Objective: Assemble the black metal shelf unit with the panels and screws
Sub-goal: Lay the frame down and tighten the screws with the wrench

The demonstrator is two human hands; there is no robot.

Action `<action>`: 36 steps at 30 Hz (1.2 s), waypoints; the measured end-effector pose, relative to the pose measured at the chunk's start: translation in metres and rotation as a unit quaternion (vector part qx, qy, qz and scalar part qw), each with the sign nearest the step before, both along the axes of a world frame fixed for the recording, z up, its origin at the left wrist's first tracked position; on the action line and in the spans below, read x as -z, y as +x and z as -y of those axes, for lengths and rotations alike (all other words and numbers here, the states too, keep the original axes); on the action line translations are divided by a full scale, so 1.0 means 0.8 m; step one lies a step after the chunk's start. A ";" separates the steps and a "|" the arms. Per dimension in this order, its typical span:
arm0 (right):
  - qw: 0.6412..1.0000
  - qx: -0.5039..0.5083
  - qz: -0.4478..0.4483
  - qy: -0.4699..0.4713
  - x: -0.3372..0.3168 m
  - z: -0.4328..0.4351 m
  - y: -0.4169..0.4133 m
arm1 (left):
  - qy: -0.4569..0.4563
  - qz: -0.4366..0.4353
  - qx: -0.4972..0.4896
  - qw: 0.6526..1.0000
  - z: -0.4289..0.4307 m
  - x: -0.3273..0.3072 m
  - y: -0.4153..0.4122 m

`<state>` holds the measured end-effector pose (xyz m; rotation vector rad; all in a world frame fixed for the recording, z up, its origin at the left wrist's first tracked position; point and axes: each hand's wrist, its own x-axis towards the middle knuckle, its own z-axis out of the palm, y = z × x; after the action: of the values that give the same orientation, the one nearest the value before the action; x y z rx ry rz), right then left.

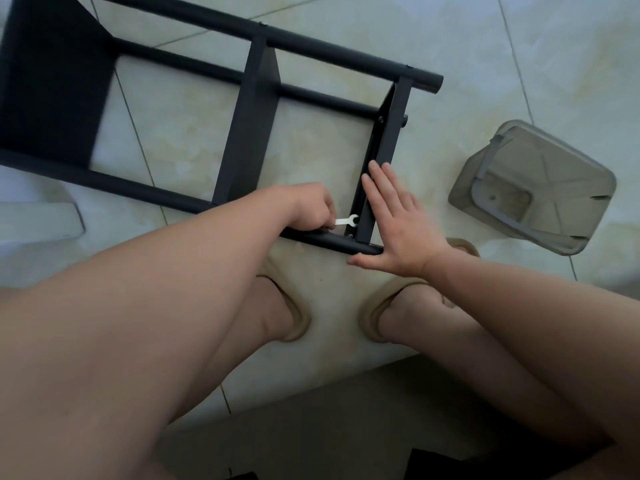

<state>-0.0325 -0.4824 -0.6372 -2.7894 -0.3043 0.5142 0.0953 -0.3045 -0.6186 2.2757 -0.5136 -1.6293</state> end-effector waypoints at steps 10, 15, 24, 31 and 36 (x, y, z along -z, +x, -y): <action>0.998 0.041 0.016 -0.032 -0.086 0.084 0.144 | -0.059 0.367 0.006 0.928 0.032 -0.074 0.122; 0.992 0.101 -0.029 -0.070 -0.080 0.113 0.210 | -0.060 0.412 0.044 0.908 0.070 -0.070 0.170; 0.961 0.202 -0.187 0.035 -0.048 0.114 0.248 | -0.006 0.344 0.014 0.939 0.077 -0.014 0.231; 0.974 0.196 -0.111 0.034 -0.105 0.083 0.208 | -0.056 0.381 0.033 0.922 0.045 -0.058 0.208; 0.985 0.167 -0.021 -0.024 -0.173 0.049 0.153 | -0.074 0.416 0.053 0.905 0.019 -0.139 0.160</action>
<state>0.0897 -0.5217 -0.4987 -2.7877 0.1864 0.5003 0.2229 -0.3200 -0.5076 2.7717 -0.9122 -0.5310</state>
